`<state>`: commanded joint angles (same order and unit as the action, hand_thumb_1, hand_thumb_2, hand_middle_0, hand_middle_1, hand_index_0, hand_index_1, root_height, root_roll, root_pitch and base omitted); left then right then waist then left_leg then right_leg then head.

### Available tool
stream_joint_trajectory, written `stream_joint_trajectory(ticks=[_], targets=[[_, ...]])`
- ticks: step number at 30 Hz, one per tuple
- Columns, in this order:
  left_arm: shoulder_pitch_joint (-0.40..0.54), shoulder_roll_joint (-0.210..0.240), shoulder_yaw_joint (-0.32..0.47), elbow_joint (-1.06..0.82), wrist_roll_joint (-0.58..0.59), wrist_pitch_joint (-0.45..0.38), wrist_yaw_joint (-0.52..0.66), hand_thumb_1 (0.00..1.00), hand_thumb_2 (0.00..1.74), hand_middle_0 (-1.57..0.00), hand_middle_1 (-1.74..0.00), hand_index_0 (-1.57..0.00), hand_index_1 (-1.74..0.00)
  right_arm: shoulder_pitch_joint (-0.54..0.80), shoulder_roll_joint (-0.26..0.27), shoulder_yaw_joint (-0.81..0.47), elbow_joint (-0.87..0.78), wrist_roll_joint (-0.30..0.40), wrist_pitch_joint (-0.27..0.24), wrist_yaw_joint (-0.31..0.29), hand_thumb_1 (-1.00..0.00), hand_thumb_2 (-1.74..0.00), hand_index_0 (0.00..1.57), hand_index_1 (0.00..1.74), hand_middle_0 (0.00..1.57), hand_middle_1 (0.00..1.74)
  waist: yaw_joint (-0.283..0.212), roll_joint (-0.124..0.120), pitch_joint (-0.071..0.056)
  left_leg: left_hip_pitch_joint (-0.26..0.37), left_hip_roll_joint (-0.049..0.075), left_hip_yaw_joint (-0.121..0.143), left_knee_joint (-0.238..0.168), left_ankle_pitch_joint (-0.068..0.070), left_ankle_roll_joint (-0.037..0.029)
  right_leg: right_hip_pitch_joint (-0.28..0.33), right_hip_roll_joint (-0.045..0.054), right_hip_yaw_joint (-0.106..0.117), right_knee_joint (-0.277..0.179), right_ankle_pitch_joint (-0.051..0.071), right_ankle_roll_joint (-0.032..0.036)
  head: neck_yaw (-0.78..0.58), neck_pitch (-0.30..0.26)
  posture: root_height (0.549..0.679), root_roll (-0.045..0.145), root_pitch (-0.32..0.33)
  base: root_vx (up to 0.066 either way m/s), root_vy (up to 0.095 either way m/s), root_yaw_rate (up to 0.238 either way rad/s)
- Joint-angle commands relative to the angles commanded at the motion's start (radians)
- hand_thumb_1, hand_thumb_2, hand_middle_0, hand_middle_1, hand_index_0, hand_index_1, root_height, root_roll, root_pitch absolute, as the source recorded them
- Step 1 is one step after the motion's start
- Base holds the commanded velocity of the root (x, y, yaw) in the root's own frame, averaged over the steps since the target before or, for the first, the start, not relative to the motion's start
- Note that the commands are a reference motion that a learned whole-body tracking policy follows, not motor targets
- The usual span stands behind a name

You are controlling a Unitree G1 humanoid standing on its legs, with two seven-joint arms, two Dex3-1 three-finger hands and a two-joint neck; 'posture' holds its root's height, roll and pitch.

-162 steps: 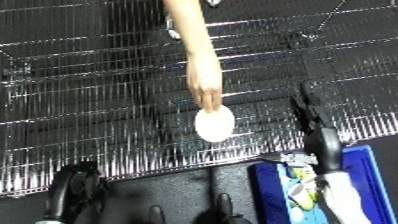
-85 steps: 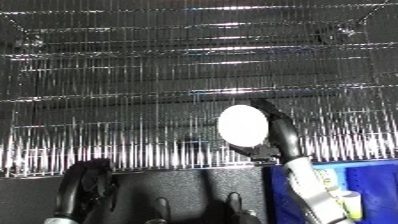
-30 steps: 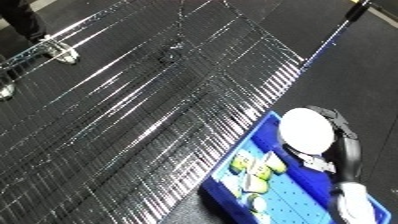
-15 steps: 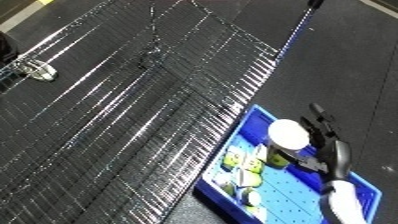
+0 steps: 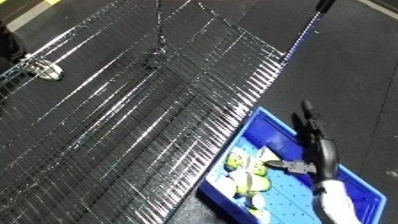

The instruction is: Pick up the object and place it into the box

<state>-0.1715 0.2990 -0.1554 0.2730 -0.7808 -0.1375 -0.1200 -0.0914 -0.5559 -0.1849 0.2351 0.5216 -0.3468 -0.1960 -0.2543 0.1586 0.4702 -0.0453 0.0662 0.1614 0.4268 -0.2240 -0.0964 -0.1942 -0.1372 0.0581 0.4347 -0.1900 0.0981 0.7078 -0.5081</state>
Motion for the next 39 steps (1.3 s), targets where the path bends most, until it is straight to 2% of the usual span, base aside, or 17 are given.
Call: stream_joint_trajectory(ticks=[4,11,19,25,30,35,39], targets=[[0.002,-0.003,-0.003,-0.004,0.000,0.008,0.003,1.00,1.74,-1.57,-1.74,-1.57,-1.74,-0.008,0.026,0.051,-0.031,-0.016,0.018,0.036,0.00,0.00,0.00,0.00,0.00,0.00,0.024,-0.016,-0.006,-0.002,-0.003,-0.015,-0.003,0.000,0.0023,0.011,-0.0020,-0.010,-0.001,0.000,-0.0014,-0.065,-0.026,0.669,0.086,-0.065,0.005,-0.017,0.138],[-0.010,-0.001,-0.016,-0.003,0.008,0.023,0.007,1.00,1.74,-1.57,-1.74,-1.57,-1.74,-0.049,0.071,0.137,-0.063,-0.024,0.041,0.061,0.00,0.00,0.00,0.00,0.00,0.00,0.074,-0.050,-0.007,-0.011,-0.006,-0.043,-0.009,0.003,0.0050,0.030,-0.0019,-0.036,-0.008,0.006,-0.0047,-0.179,-0.005,0.671,0.079,-0.072,-0.003,-0.042,0.155],[-0.026,0.000,-0.018,0.002,0.017,0.036,0.021,1.00,1.74,-1.57,-1.74,-1.57,-1.74,-0.110,0.114,0.206,-0.065,-0.064,0.075,0.076,0.00,0.00,0.00,0.00,0.00,0.00,0.126,-0.085,-0.008,-0.026,-0.004,-0.074,-0.002,0.018,0.0021,0.054,0.0095,-0.062,-0.011,0.009,-0.0134,-0.312,-0.057,0.671,0.066,-0.083,0.010,-0.045,0.133],[-0.026,0.013,0.003,0.007,0.028,0.060,0.015,1.00,1.74,-1.57,-1.74,-1.57,-1.74,-0.122,0.137,0.236,-0.067,-0.097,0.099,0.077,0.00,0.00,0.00,0.00,0.00,0.00,0.163,-0.115,-0.010,-0.034,0.000,-0.095,0.007,0.021,0.0034,0.074,0.0161,-0.081,-0.003,0.006,-0.0174,-0.416,-0.109,0.671,0.056,-0.096,0.036,-0.070,0.171],[-0.026,0.021,0.016,0.005,0.046,0.080,0.009,1.00,1.74,-1.57,-1.74,-1.57,-1.74,-0.119,0.153,0.259,-0.070,-0.119,0.107,0.068,0.00,0.00,0.00,0.00,0.00,0.00,0.192,-0.136,-0.012,-0.047,0.002,-0.114,0.019,0.023,0.0059,0.083,0.0243,-0.096,0.002,0.005,-0.0177,-0.487,-0.172,0.671,0.047,-0.102,0.037,-0.069,0.149],[-0.028,0.031,0.026,-0.002,0.058,0.100,0.007,1.00,1.74,-1.57,-1.74,-1.57,-1.74,-0.116,0.165,0.274,-0.063,-0.128,0.105,0.066,0.00,0.00,0.00,0.00,0.00,0.00,0.212,-0.149,-0.006,-0.061,0.004,-0.130,0.040,0.022,0.0097,0.082,0.0311,-0.104,0.019,0.003,-0.0153,-0.540,-0.205,0.669,0.038,-0.109,0.043,-0.049,0.092],[-0.026,0.038,0.032,-0.007,0.065,0.110,0.004,1.00,1.74,-1.57,-1.74,-1.57,-1.74,-0.114,0.170,0.284,-0.062,-0.135,0.103,0.063,0.00,0.00,0.00,0.00,0.00,0.00,0.225,-0.156,0.002,-0.073,0.001,-0.137,0.051,0.021,0.0124,0.076,0.0328,-0.107,0.032,0.000,-0.0133,-0.562,-0.222,0.668,0.035,-0.110,0.024,-0.016,0.061]])
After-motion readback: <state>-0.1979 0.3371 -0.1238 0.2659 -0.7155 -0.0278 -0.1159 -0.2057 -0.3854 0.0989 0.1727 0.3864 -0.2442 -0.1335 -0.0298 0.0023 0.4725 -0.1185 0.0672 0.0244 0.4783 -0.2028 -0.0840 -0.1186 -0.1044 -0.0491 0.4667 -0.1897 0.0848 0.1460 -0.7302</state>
